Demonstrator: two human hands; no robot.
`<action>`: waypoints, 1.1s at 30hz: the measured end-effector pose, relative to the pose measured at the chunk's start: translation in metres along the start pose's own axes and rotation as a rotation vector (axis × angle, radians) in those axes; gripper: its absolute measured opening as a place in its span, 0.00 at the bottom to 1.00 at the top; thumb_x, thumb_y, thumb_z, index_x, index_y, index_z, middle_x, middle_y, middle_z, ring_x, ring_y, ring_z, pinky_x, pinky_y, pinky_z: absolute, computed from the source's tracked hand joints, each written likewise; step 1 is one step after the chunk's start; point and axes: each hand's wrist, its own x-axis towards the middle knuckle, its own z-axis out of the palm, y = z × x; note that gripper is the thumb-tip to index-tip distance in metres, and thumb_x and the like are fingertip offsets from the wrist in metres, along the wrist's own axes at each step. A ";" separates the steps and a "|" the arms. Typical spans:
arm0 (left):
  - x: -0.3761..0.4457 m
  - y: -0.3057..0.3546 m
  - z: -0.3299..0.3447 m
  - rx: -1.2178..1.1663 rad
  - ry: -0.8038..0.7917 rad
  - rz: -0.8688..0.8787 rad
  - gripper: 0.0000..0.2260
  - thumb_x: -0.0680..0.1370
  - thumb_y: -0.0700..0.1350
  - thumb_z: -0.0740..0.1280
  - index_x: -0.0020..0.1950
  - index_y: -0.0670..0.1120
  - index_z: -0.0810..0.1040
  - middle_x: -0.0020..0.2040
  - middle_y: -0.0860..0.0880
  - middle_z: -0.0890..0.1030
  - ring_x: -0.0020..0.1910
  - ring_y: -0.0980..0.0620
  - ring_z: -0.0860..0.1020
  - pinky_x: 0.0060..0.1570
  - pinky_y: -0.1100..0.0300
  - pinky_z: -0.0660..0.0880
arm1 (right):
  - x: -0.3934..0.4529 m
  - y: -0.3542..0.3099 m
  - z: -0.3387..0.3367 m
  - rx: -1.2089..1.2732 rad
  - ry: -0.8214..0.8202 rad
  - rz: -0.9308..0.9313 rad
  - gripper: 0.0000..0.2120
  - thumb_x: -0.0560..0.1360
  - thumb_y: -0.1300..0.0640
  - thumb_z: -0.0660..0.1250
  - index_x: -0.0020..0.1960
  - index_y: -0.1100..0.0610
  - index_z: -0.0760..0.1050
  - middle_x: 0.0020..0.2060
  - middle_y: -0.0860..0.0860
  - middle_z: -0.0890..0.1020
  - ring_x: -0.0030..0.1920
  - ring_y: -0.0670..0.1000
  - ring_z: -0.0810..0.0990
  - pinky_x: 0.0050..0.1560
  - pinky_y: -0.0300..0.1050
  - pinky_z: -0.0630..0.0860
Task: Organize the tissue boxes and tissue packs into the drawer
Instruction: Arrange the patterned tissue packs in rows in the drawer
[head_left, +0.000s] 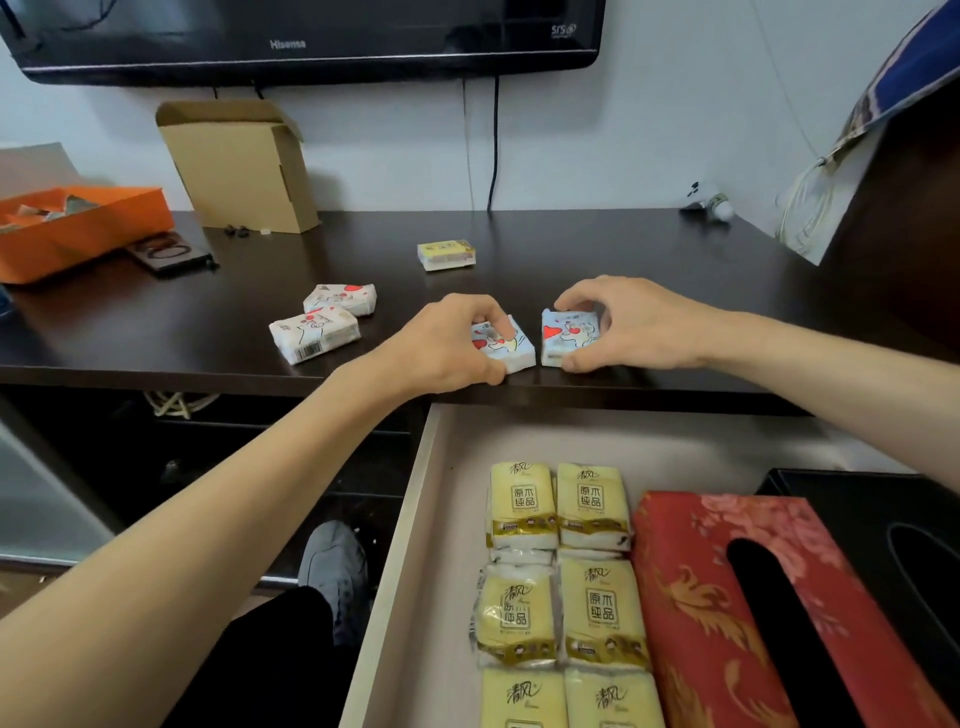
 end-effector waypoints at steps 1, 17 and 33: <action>-0.002 0.001 0.000 -0.001 0.013 0.006 0.17 0.69 0.46 0.77 0.53 0.56 0.76 0.63 0.48 0.77 0.55 0.49 0.77 0.45 0.60 0.73 | -0.002 0.001 -0.001 0.015 0.007 -0.004 0.35 0.69 0.47 0.80 0.73 0.51 0.73 0.62 0.48 0.77 0.52 0.45 0.77 0.50 0.37 0.70; -0.138 0.021 0.018 -0.119 -0.308 0.147 0.24 0.65 0.45 0.79 0.54 0.60 0.73 0.54 0.61 0.77 0.52 0.61 0.79 0.47 0.62 0.79 | -0.151 -0.045 0.019 -0.041 -0.110 -0.108 0.33 0.62 0.25 0.72 0.63 0.34 0.71 0.53 0.34 0.76 0.54 0.37 0.77 0.45 0.39 0.78; -0.156 0.007 0.054 0.260 -0.294 0.358 0.22 0.67 0.63 0.74 0.56 0.61 0.70 0.58 0.62 0.73 0.55 0.62 0.67 0.47 0.71 0.69 | -0.165 -0.047 0.057 -0.192 -0.240 -0.149 0.22 0.63 0.26 0.65 0.51 0.37 0.68 0.46 0.32 0.70 0.53 0.38 0.68 0.49 0.39 0.66</action>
